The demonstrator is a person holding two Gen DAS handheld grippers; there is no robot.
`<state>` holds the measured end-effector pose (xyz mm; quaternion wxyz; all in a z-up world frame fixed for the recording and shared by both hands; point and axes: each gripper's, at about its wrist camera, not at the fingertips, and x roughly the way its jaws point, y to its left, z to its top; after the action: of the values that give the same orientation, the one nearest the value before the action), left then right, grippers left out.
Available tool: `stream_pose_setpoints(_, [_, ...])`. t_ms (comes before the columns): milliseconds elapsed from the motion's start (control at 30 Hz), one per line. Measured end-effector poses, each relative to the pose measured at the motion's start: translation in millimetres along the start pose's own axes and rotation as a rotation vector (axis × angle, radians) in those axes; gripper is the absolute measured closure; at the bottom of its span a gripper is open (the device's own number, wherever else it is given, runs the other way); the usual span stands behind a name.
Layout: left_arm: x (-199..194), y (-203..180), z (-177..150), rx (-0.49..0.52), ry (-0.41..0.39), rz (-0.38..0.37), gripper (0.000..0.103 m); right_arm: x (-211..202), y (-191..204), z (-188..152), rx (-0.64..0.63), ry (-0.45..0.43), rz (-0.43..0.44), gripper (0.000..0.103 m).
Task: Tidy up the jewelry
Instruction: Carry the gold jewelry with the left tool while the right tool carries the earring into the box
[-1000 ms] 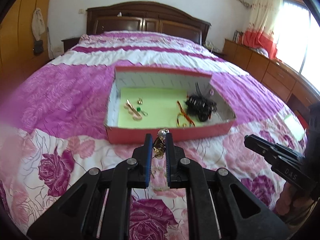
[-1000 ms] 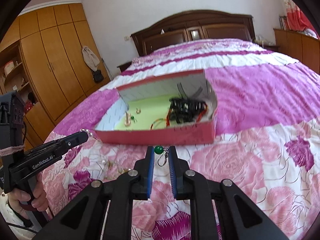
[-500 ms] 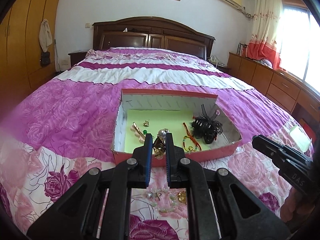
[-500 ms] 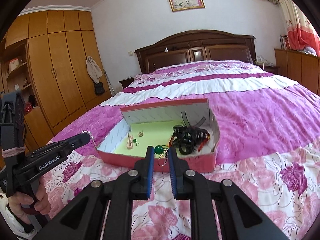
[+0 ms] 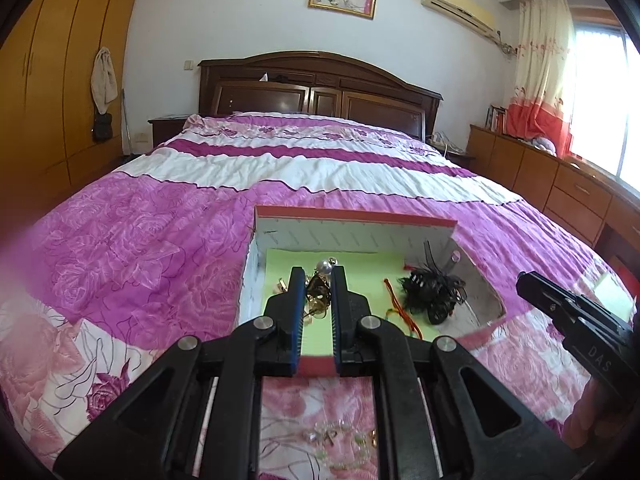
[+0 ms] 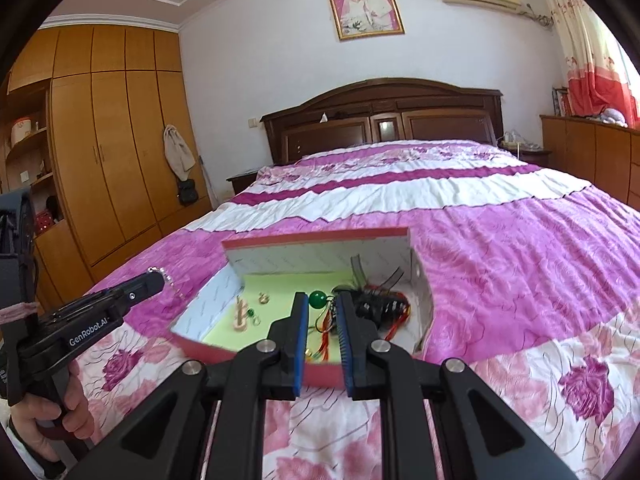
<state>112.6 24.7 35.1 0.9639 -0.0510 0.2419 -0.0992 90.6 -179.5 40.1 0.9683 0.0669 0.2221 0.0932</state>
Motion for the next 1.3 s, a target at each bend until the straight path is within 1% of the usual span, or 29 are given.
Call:
stream_pose_setpoints(133, [8, 0, 3, 0.012, -0.010, 0.006, 0.099, 10, -3, 5, -0.008, -0.012, -0.022, 0.087])
stream_pose_setpoints(267, [19, 0, 4, 0.029, -0.022, 0.026, 0.099, 21, -8, 8, 0.002, -0.014, -0.042, 0.087])
stream_pose_setpoints(467, [39, 7, 4, 0.015, -0.002, 0.043, 0.099, 42, -17, 7, 0.009, 0.011, -0.084, 0.087])
stream_pose_setpoints(633, [57, 10, 0, 0.018, 0.039, 0.050, 0.099, 61, -30, 3, 0.039, 0.062, -0.115, 0.087])
stream_pose_setpoints(833, [78, 12, -10, 0.011, 0.129, 0.056, 0.099, 81, -41, -7, 0.062, 0.143, -0.140, 0.087])
stream_pose_setpoints(1000, [92, 14, -17, 0.002, 0.206, 0.064, 0.099, 91, -45, -13, 0.072, 0.192, -0.134, 0.087])
stream_pose_setpoints(1067, [97, 16, -18, -0.001, 0.230, 0.065, 0.099, 92, -46, -14, 0.075, 0.198, -0.131, 0.087])
stream_pose_setpoints(1233, [98, 16, -18, -0.007, 0.251, 0.077, 0.098, 97, -42, -14, 0.065, 0.227, -0.116, 0.087])
stream_pose_setpoints(1300, [99, 16, -19, -0.006, 0.263, 0.080, 0.094, 96, -42, -15, 0.066, 0.226, -0.121, 0.085])
